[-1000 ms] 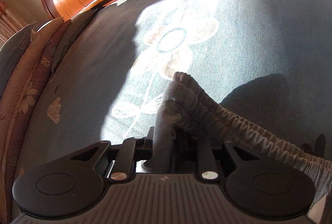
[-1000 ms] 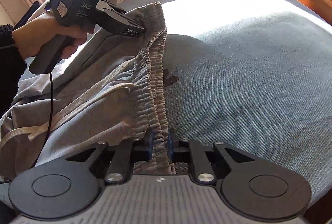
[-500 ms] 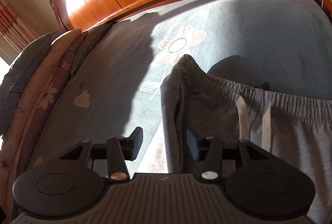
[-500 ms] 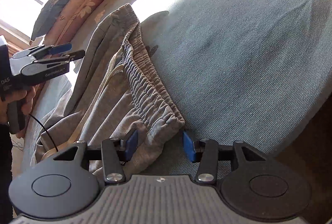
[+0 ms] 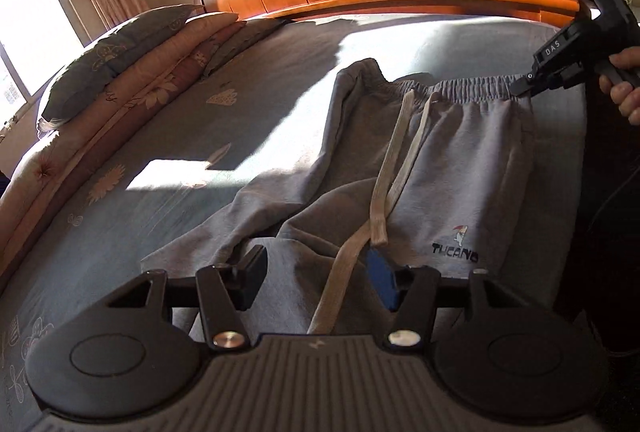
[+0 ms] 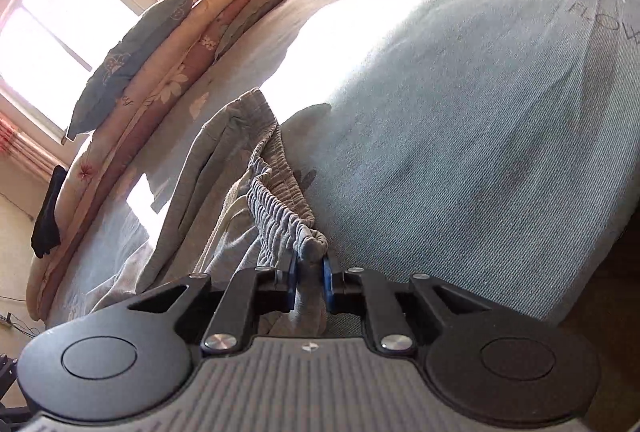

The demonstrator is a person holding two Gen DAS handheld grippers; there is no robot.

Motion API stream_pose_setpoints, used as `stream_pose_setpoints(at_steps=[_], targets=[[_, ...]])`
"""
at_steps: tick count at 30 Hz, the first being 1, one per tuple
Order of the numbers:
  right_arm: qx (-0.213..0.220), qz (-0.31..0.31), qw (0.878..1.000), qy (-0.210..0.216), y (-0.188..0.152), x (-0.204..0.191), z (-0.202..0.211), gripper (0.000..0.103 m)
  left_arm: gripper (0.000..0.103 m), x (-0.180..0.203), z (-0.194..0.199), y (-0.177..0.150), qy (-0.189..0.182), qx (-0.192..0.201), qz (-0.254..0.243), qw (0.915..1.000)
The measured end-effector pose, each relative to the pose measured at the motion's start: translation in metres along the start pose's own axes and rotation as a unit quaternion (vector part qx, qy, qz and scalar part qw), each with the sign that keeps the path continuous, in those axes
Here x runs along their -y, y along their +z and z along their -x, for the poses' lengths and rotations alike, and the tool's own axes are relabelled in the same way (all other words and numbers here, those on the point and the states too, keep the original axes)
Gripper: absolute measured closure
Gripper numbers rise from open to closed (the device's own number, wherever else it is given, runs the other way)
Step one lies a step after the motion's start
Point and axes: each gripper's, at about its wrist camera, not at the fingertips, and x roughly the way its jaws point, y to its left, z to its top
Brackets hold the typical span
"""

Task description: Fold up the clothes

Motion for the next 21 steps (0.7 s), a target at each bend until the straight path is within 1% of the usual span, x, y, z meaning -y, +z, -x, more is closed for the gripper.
stream_pose_setpoints(at_steps=[3,4,5,7,9,11,12,13,15,17,20,21], targets=[[-0.031,0.005,0.999,-0.034,0.003,-0.001,-0.012,0.085,0.046,-0.005,0.004,-0.010,0.001,-0.001,0.022,0.9998],[-0.042,0.009,0.998,-0.049,0.002,-0.003,-0.017,0.083,0.046,-0.009,0.004,-0.012,0.006,-0.003,0.032,0.9995],[-0.043,0.013,0.997,-0.058,0.001,-0.005,-0.018,0.079,0.046,-0.012,0.004,-0.013,0.012,-0.005,0.042,0.9991],[-0.028,0.027,0.997,-0.062,-0.004,-0.015,-0.010,0.078,0.046,-0.022,0.011,-0.020,0.022,-0.004,0.059,0.9980],[-0.007,0.047,0.997,-0.062,-0.009,-0.028,0.002,0.074,0.046,-0.033,0.020,-0.031,0.039,-0.004,0.070,0.9968],[0.008,0.077,0.996,-0.053,-0.016,-0.045,0.011,0.063,0.046,-0.044,0.030,-0.042,0.057,-0.005,0.080,0.9952],[0.007,0.097,0.994,-0.043,-0.021,-0.055,0.012,0.060,0.046,-0.050,0.034,-0.047,0.065,-0.005,0.085,0.9942],[0.004,0.117,0.993,-0.033,-0.025,-0.065,0.011,0.060,0.046,-0.054,0.039,-0.053,0.072,-0.008,0.092,0.9931],[-0.011,0.150,0.989,0.002,-0.036,-0.087,0.006,0.059,0.046,-0.064,0.046,-0.066,0.084,-0.014,0.117,0.9895],[-0.030,0.179,0.983,0.028,-0.047,-0.112,-0.004,0.058,0.043,-0.071,0.054,-0.080,0.096,-0.023,0.139,0.9853],[-0.037,0.228,0.972,0.050,-0.063,-0.146,-0.012,0.058,0.042,-0.078,0.063,-0.099,0.105,-0.032,0.164,0.9804],[-0.040,0.244,0.967,0.061,-0.070,-0.160,-0.013,0.056,0.042,-0.080,0.067,-0.104,0.106,-0.034,0.170,0.9791]])
